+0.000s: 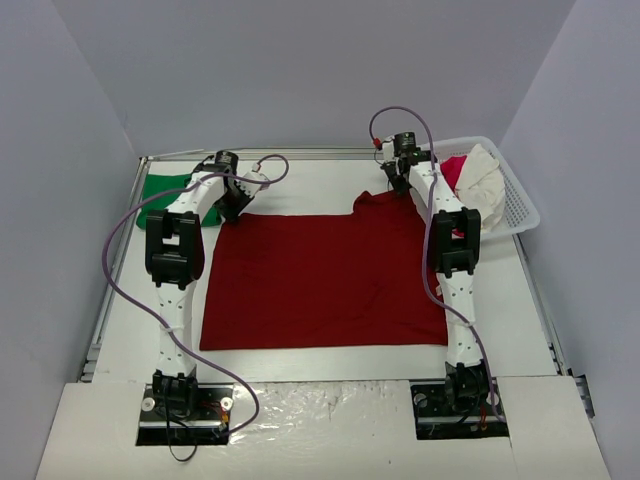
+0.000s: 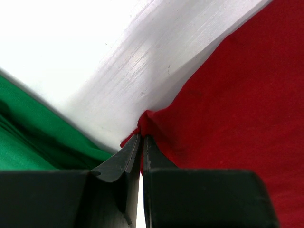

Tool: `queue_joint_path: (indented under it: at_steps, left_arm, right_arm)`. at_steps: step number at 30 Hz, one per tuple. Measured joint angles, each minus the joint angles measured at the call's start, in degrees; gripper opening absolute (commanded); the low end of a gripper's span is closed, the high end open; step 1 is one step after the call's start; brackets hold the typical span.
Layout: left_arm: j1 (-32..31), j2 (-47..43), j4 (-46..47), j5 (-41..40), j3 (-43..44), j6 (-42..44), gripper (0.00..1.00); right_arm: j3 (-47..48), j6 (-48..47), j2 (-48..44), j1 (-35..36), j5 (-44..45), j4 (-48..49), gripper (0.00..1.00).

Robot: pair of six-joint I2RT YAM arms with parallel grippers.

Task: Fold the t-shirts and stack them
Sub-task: Grap the side of the flattened tshirt furthest away from the robot with both arms

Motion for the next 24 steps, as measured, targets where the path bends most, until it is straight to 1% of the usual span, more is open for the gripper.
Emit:
queue_joint_path:
  at_steps: [8, 14, 16, 24]
  left_arm:
    - [-0.3, -0.6, -0.9, 0.1, 0.0, -0.6, 0.02]
    - [-0.9, -3.6, -1.4, 0.2, -1.6, -1.2, 0.02]
    - [-0.9, -5.5, -1.3, 0.2, -3.3, -1.2, 0.02]
    - [-1.0, -13.9, -0.5, 0.3, -10.4, -1.4, 0.02]
  right_arm:
    - [0.0, -0.8, -5.5, 0.2, 0.6, -1.4, 0.00]
    - [-0.5, -1.0, -10.3, 0.3, 0.8, -1.8, 0.00]
    - [-2.3, -1.0, -12.2, 0.4, 0.8, -2.1, 0.00]
    - [-15.0, -1.0, -21.4, 0.6, 0.8, -3.6, 0.00]
